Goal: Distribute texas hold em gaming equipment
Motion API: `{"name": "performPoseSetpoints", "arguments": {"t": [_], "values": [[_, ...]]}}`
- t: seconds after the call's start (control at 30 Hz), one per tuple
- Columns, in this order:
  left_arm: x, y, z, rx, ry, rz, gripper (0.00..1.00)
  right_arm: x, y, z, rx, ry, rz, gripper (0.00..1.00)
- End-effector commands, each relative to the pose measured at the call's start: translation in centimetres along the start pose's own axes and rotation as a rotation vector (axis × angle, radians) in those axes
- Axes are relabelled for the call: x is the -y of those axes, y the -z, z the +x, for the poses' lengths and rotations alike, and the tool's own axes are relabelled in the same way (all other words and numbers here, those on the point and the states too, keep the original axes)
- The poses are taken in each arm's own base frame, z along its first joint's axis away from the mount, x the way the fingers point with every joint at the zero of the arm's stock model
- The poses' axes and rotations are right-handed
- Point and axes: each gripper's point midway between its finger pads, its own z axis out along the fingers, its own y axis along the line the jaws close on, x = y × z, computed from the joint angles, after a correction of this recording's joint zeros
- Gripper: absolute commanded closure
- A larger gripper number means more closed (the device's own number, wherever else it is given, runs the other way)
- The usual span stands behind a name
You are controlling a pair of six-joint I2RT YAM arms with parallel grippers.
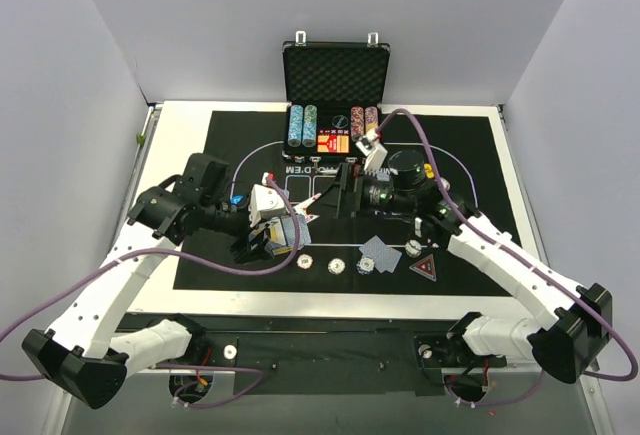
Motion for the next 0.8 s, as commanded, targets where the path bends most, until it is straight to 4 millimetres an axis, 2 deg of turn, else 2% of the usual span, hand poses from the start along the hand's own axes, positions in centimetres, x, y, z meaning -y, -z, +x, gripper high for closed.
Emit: {"name": "performPoseSetpoints", "arguments": {"t": [0.0, 0.1, 0.23, 0.33, 0.47, 0.63, 0.77], "values": [[-0.8, 0.2, -2.0, 0.065, -0.046, -0.012, 0.93, -3.2, -0.6, 1.8, -0.061, 0.049, -0.086, 0.10], [-0.9, 0.2, -2.4, 0.072, -0.044, -0.009, 0.93, -2.5, -1.7, 2.8, -0.098, 0.056, -0.045, 0.10], [-1.0, 0.2, -2.5, 0.074, -0.047, -0.011, 0.94, -2.0, -2.6, 3.2, -0.116, 0.043, -0.033, 0.12], [-0.9, 0.3, -2.6, 0.077, -0.049, -0.011, 0.94, -1.4, -3.4, 3.7, -0.138, 0.023, -0.025, 0.17], [-0.9, 0.4, -2.7, 0.082, -0.048, -0.011, 0.94, -0.6, -4.3, 4.2, -0.156, -0.010, -0.013, 0.20], [-0.8, 0.5, -3.0, 0.090, -0.051, -0.012, 0.94, -0.3, -4.5, 4.1, -0.150, -0.022, -0.011, 0.28], [-0.7, 0.6, -3.1, 0.094, -0.056, -0.017, 0.93, 0.1, -3.8, 3.8, -0.129, -0.041, -0.001, 0.36]]}}
